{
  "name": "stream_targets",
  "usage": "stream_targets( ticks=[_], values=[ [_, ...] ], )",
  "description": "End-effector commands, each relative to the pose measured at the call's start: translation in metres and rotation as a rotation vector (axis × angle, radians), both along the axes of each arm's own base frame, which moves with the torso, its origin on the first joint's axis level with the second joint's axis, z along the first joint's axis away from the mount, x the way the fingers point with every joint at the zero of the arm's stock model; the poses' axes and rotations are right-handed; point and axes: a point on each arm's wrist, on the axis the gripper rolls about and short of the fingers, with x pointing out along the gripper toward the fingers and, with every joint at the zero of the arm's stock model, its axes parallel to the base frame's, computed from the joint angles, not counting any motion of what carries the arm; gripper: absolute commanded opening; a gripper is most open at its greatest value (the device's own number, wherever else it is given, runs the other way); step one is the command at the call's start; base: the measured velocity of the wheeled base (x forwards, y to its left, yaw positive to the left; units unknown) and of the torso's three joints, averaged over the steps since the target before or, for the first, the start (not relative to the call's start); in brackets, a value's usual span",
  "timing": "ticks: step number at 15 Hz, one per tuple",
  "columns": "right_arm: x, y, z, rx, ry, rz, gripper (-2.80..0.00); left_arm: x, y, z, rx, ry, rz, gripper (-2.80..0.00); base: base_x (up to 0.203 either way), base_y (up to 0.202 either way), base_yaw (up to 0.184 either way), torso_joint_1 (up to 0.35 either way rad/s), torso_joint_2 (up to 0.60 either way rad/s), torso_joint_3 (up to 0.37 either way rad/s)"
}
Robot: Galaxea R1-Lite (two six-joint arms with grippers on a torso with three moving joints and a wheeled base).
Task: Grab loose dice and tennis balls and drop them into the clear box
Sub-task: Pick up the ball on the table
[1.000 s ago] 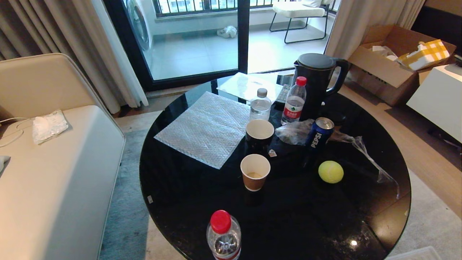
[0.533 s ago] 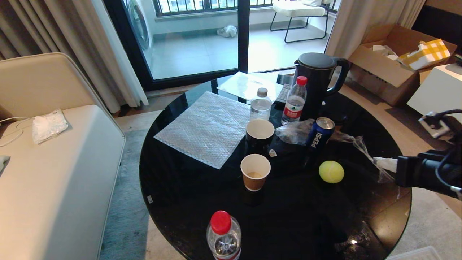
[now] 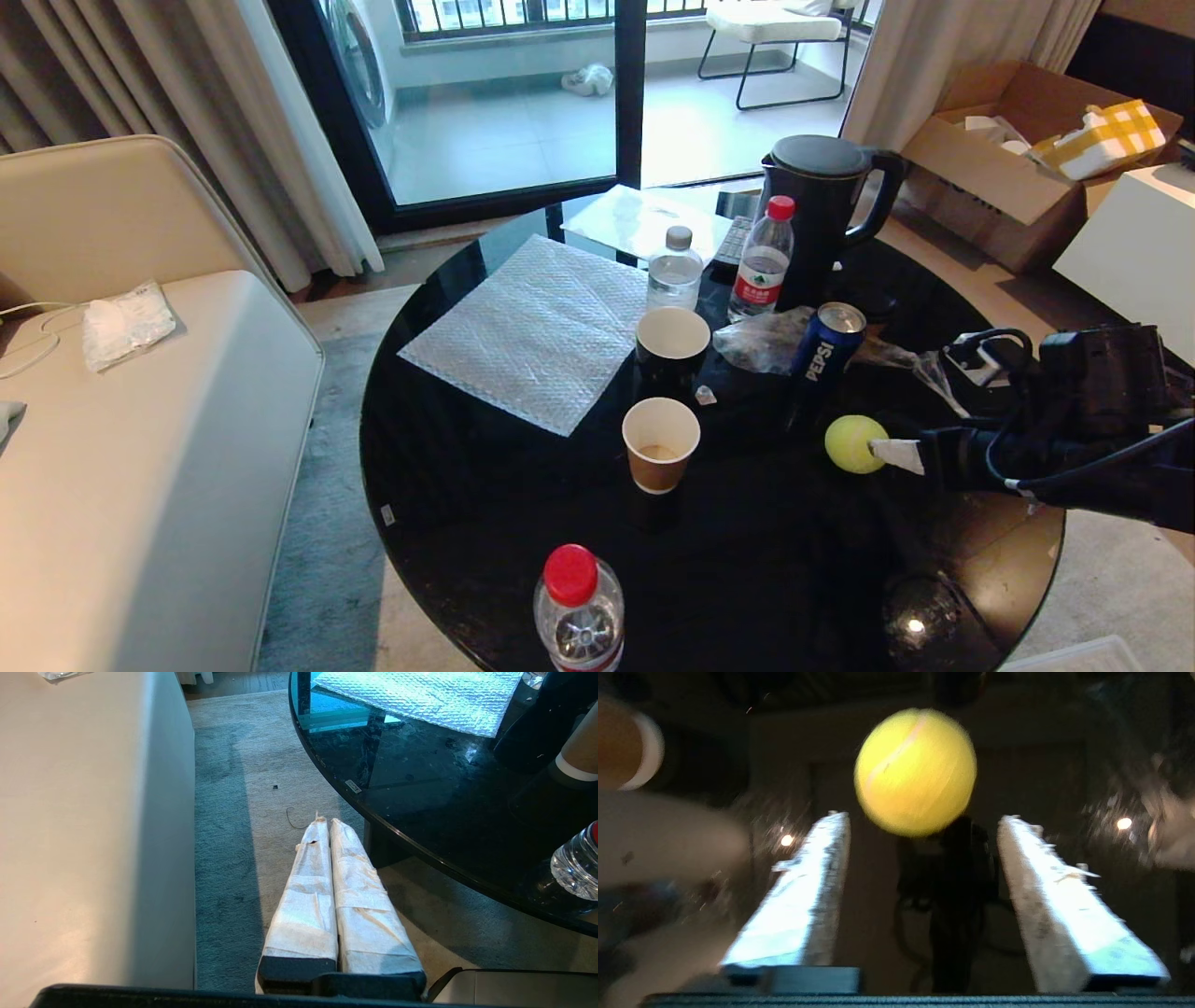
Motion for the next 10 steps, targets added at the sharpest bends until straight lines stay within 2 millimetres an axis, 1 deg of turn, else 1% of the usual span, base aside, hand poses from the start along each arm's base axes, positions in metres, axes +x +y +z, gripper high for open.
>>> stream_targets(
  ticks=[1, 3, 6, 10],
  values=[
    [0.014, 0.002, -0.014, 0.002, -0.022, 0.004, 0.00, 0.000, 0.000, 0.000, 0.000, 0.000, 0.001, -2.80, 0.000, 0.000, 0.000, 0.000, 0.00, 0.000],
    [0.023, 0.003, -0.012, 0.012, -0.106, 0.005, 0.00, 0.000, 0.000, 0.000, -0.001, 0.001, 0.001, -2.80, 0.000, 0.000, 0.000, 0.000, 0.00, 0.000],
    [0.025, 0.004, -0.013, 0.011, -0.108, 0.010, 0.00, 0.000, 0.000, 0.000, 0.000, 0.000, 0.001, -2.80, 0.000, 0.000, 0.000, 0.000, 0.00, 0.000],
    [0.029, 0.010, -0.030, 0.007, -0.050, 0.034, 0.00, 0.000, 0.000, 0.000, 0.000, 0.000, 0.001, -2.80, 0.000, 0.000, 0.000, 0.000, 0.00, 0.000]
  ],
)
